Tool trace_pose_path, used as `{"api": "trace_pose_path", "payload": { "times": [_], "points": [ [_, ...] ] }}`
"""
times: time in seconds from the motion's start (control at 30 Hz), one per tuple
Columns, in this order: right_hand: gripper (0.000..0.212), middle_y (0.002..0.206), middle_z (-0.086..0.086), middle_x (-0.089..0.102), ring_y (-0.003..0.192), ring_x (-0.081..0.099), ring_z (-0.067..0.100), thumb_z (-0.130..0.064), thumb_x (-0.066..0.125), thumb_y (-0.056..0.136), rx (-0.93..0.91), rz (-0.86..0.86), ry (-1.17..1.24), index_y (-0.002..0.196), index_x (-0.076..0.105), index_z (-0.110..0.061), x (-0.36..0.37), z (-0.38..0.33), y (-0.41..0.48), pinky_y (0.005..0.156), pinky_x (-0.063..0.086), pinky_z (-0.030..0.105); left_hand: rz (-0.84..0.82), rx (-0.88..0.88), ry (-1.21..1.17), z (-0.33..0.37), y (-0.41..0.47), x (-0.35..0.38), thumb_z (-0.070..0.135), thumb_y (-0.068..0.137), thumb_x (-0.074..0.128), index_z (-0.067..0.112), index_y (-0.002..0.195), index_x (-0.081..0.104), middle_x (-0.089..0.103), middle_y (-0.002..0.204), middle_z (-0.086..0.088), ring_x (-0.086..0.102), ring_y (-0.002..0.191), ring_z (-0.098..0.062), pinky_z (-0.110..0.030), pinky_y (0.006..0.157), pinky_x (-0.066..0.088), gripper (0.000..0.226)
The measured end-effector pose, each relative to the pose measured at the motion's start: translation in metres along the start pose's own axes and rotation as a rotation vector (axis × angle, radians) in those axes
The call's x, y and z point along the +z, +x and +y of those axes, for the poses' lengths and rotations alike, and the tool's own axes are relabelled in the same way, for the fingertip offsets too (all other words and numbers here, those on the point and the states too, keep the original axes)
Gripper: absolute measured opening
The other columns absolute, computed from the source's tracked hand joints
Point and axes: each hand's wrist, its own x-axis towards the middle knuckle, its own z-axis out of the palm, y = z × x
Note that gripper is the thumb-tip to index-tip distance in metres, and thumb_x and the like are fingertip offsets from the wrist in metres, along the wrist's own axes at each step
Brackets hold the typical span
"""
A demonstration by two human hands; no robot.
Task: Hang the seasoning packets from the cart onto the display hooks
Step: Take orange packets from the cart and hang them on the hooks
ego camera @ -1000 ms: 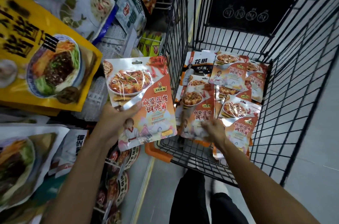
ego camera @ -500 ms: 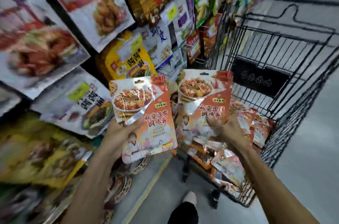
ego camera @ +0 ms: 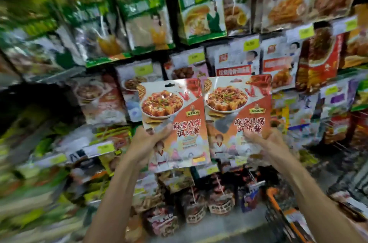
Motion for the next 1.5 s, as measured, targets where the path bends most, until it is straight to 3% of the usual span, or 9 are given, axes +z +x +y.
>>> {"api": "trace_pose_path", "payload": {
  "times": [0.3, 0.47, 0.73, 0.87, 1.0, 1.1, 1.23, 1.33, 1.5],
  "points": [
    [0.029, 0.098, 0.014, 0.074, 0.095, 0.071, 0.03, -0.026, 0.072, 0.071, -0.019, -0.214, 0.001, 0.092, 0.071, -0.006, 0.146, -0.012, 0.026, 0.085, 0.055, 0.045, 0.296, -0.127, 0.031, 0.002, -0.032, -0.154, 0.035, 0.066, 0.081, 0.014, 0.038, 0.056, 0.052, 0.04, -0.007, 0.049, 0.032, -0.014, -0.018, 0.036, 0.042, 0.043],
    [0.007, 0.093, 0.008, 0.076, 0.092, 0.072, 0.024, -0.024, 0.072, 0.076, -0.036, -0.247, 0.05, 0.08, 0.076, -0.02, 0.2, -0.004, 0.029, 0.067, 0.058, 0.024, 0.258, -0.157, -0.036, -0.008, -0.013, -0.21, 0.028, 0.076, 0.079, -0.008, 0.097, 0.063, 0.054, 0.084, -0.022, 0.053, 0.075, -0.035, -0.043, 0.072, 0.049, 0.045],
    [0.006, 0.086, -0.001, 0.077, 0.082, 0.074, 0.013, -0.03, 0.075, 0.069, -0.015, -0.192, 0.076, 0.072, 0.077, -0.024, 0.252, 0.003, 0.04, 0.057, 0.057, 0.025, 0.184, -0.173, -0.074, -0.008, 0.054, -0.244, 0.019, 0.084, 0.071, -0.014, 0.115, 0.056, 0.059, 0.084, -0.022, 0.042, 0.031, -0.012, -0.022, 0.033, 0.042, 0.048],
    [0.046, 0.09, 0.008, 0.076, 0.082, 0.074, 0.024, -0.044, 0.08, 0.062, 0.027, -0.167, -0.002, 0.09, 0.068, -0.009, 0.254, 0.007, 0.052, 0.059, 0.056, 0.038, 0.16, -0.192, -0.099, -0.014, 0.075, -0.249, 0.012, 0.087, 0.068, -0.014, 0.107, 0.056, 0.057, 0.043, 0.001, 0.042, 0.029, -0.009, -0.02, 0.033, 0.041, 0.035],
    [0.049, 0.089, 0.01, 0.076, 0.082, 0.073, 0.027, -0.044, 0.08, 0.061, 0.025, -0.183, -0.003, 0.092, 0.067, -0.008, 0.261, 0.006, 0.064, 0.058, 0.057, 0.035, 0.147, -0.198, -0.116, -0.02, 0.089, -0.248, 0.015, 0.086, 0.069, -0.007, 0.085, 0.056, 0.055, 0.039, 0.005, 0.042, 0.029, -0.008, -0.019, 0.032, 0.039, 0.026],
    [0.053, 0.09, 0.013, 0.075, 0.083, 0.073, 0.03, -0.039, 0.08, 0.061, 0.035, -0.204, 0.032, 0.096, 0.065, -0.003, 0.268, 0.005, 0.072, 0.066, 0.059, 0.04, 0.129, -0.212, -0.116, -0.027, 0.093, -0.246, 0.016, 0.086, 0.069, -0.006, 0.09, 0.055, 0.056, 0.039, 0.005, 0.042, 0.029, -0.008, -0.021, 0.033, 0.042, 0.027],
    [0.039, 0.085, 0.011, 0.075, 0.075, 0.073, 0.026, -0.03, 0.077, 0.066, 0.067, -0.223, 0.063, 0.092, 0.064, -0.003, 0.273, 0.003, 0.075, 0.049, 0.054, 0.026, 0.123, -0.216, -0.129, -0.031, 0.099, -0.246, 0.018, 0.084, 0.071, -0.008, 0.098, 0.055, 0.059, 0.043, 0.004, 0.043, 0.031, -0.008, -0.022, 0.035, 0.043, 0.034],
    [0.039, 0.093, 0.015, 0.075, 0.083, 0.073, 0.03, -0.024, 0.074, 0.069, 0.065, -0.206, 0.082, 0.099, 0.066, 0.0, 0.275, 0.007, 0.079, 0.051, 0.055, 0.027, 0.162, -0.235, -0.113, -0.033, 0.105, -0.244, 0.02, 0.084, 0.072, -0.012, 0.109, 0.051, 0.069, 0.069, -0.005, 0.043, 0.033, -0.009, -0.026, 0.039, 0.044, 0.046],
    [0.04, 0.093, 0.012, 0.076, 0.085, 0.073, 0.028, -0.029, 0.077, 0.068, 0.089, -0.206, 0.061, 0.098, 0.066, -0.004, 0.278, 0.013, 0.081, 0.054, 0.056, 0.027, 0.163, -0.225, -0.144, -0.038, 0.114, -0.243, 0.019, 0.084, 0.071, 0.002, 0.094, 0.059, 0.065, 0.073, -0.005, 0.042, 0.033, -0.011, -0.025, 0.038, 0.043, 0.022]
  ]
}}
